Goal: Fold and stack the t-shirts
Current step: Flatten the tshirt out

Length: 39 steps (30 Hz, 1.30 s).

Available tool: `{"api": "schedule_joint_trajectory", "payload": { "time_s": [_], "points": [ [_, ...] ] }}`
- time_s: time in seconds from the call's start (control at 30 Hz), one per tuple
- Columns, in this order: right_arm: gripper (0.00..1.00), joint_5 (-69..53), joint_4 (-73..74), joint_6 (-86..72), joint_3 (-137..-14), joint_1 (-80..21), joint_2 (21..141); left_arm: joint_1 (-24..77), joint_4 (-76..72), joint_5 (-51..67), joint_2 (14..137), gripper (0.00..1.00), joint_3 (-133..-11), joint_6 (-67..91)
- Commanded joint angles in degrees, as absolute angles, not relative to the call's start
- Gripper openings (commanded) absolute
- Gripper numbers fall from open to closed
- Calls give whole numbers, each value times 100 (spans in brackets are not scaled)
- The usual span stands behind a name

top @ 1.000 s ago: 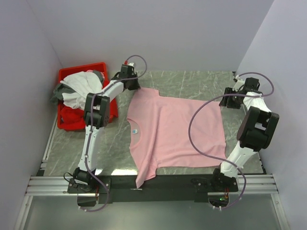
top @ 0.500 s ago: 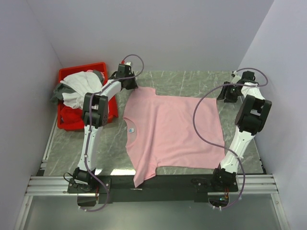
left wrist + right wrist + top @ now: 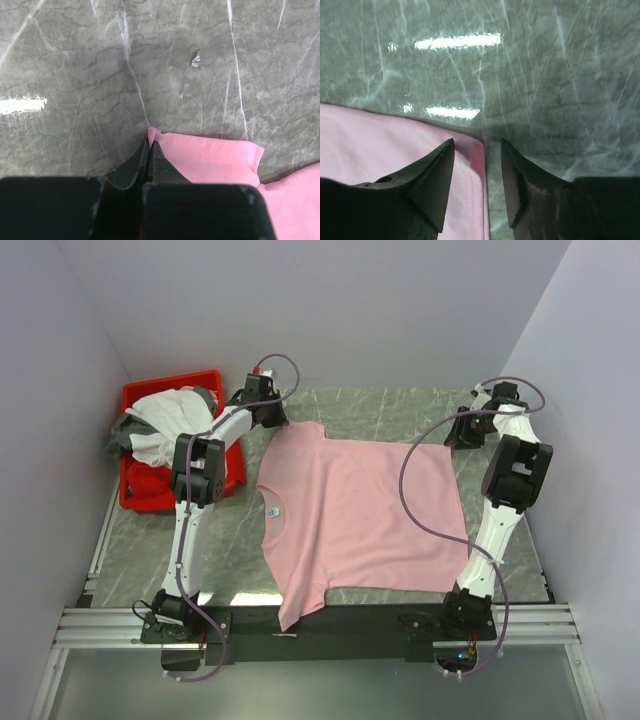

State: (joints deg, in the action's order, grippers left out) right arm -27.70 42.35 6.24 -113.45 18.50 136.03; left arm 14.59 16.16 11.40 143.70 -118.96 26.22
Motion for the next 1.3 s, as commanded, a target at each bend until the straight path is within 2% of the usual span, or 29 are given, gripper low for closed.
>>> {"api": "schedule_joint_trajectory", "payload": {
  "time_s": [0.0,0.4,0.5,0.53,0.63,0.8,1.03,1.27],
  "points": [
    [47,-2891,4710,624,-11890,1837,13816,1441,1705,1301,14265,0,-12032,2663],
    [31,-3313,5124,615,-12155,1837,14054,1389,1705,1406,14282,0,-12050,2725],
    [17,-3533,5159,624,-12129,1837,14036,1380,1705,1415,14282,0,-12050,2733],
    [10,-3585,5107,615,-12103,1837,13984,1380,1714,1415,14265,0,-12059,2742],
    [1,-3674,4774,563,-11831,1837,13713,1362,1705,1406,14230,0,-12050,2751],
    [0,-3718,3783,492,-10742,1846,12860,1275,1626,1354,13888,0,-11857,2751],
    [0,-3525,2542,676,-8783,1854,11034,1134,1433,1275,13263,0,-11347,2690],
    [0,-3542,2171,817,-8218,1854,9976,1072,1310,1204,12727,0,-10855,2628]
  ]
}}
